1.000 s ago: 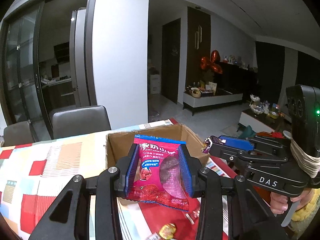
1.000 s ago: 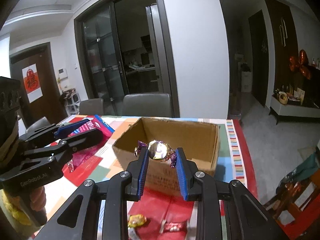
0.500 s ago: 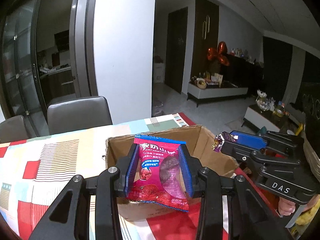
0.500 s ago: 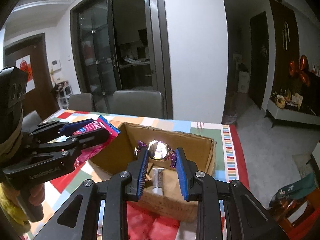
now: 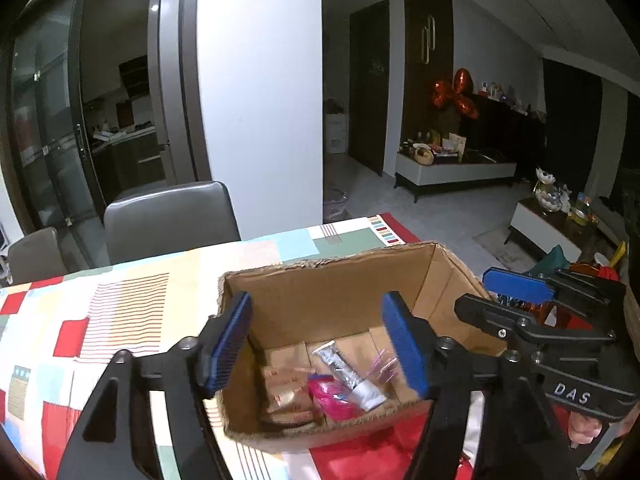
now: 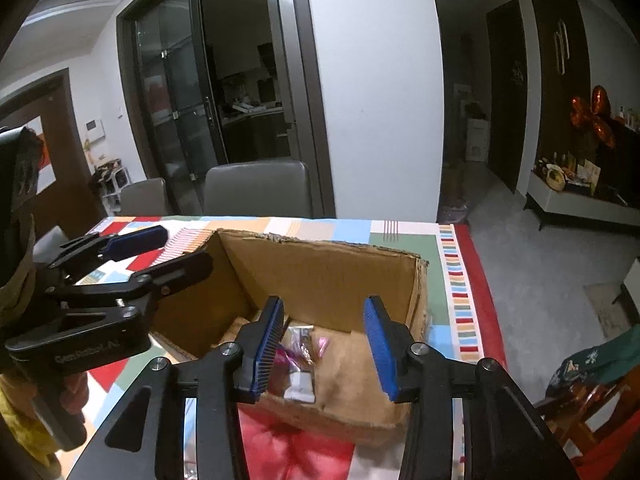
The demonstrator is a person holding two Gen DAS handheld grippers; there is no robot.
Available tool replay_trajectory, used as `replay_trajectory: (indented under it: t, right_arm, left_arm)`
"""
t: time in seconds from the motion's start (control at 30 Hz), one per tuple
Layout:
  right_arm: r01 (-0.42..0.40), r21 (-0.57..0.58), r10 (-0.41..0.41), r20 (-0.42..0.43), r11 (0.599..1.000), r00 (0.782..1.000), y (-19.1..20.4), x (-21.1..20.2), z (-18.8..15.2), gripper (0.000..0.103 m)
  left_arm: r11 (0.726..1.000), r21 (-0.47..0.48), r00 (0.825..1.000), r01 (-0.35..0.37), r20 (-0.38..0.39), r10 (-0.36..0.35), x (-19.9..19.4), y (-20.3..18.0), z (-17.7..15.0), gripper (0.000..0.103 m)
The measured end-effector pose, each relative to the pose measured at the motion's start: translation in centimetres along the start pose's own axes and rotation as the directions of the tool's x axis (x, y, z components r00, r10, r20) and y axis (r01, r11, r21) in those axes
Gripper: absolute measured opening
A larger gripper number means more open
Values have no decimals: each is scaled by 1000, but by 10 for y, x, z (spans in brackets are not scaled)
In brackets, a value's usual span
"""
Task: Organize snacks
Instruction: 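Carry both items into the box and open both tools to release them, then grasp the yellow snack packet with the left tool while the right tool grasps the red bar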
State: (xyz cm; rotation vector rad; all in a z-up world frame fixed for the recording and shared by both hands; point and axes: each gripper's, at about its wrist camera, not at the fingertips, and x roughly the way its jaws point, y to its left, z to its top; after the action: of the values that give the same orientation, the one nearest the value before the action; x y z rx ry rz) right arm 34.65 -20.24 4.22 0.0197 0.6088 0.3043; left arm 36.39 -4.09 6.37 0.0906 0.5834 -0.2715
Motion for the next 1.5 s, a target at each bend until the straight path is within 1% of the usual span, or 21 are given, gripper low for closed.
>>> replay_trajectory:
  t: [0.03, 0.13, 0.23, 0.37, 0.43, 0.6, 0.67, 0.7, 0.83, 1.03, 1.17, 1.37, 1.5]
  right_arm:
    - [2, -1, -2, 2, 1000, 1000, 1, -3, -1, 45]
    - [8, -14, -7, 16, 1000, 1000, 5, -15, -8, 52]
    - [-7, -25, 7, 20, 1000, 1000, 9, -26, -16, 53]
    - [-33, -27, 34, 17, 999, 999, 13, -41, -28, 53]
    - [-36, -30, 37, 13, 999, 999, 16, -47, -37, 59]
    - [-28, -40, 28, 6, 999, 1000, 19, -58, -56, 59]
    - [-25, -38, 25, 0, 999, 1000, 20, -61, -65, 61]
    - [-25, -37, 25, -4, 999, 1000, 20, -62, -67, 64]
    - [-27, -30, 26, -14, 999, 1000, 21, -64, -84, 65]
    - [-39, -20, 38, -76, 999, 996, 20, -57, -110, 68]
    - [-40, -23, 37, -118, 999, 992, 18, -50, -126, 68]
    - [-62, -29, 55, -198, 998, 979, 18, -34, -149, 68]
    - [-69, -13, 63, -266, 998, 962, 14, -17, -162, 68]
  left_arm:
    - [1000, -1, 1000, -1, 4, 1, -3, 0, -1, 77]
    - [1000, 14, 1000, -13, 20, 13, -21, -4, -8, 78]
    - [1000, 24, 1000, -7, 26, 6, -34, -5, -15, 78]
    - [999, 38, 999, 20, 41, -22, -56, -12, -26, 78]
    - [999, 37, 998, 31, 50, -32, -66, -14, -32, 78]
    - [998, 45, 997, 36, 60, -39, -85, -19, -51, 78]
    - [998, 52, 998, 36, 53, -38, -88, -21, -59, 78]
    - [998, 55, 998, 38, 49, -40, -89, -21, -62, 78]
    - [996, 74, 999, 42, 24, -44, -89, -26, -74, 78]
    - [993, 103, 998, 52, -35, -49, -84, -32, -101, 78]
    - [990, 124, 996, 63, -69, -55, -77, -36, -114, 78]
    - [987, 133, 988, 95, -137, -76, -63, -41, -137, 78]
    - [986, 128, 977, 110, -194, -84, -49, -41, -149, 78]
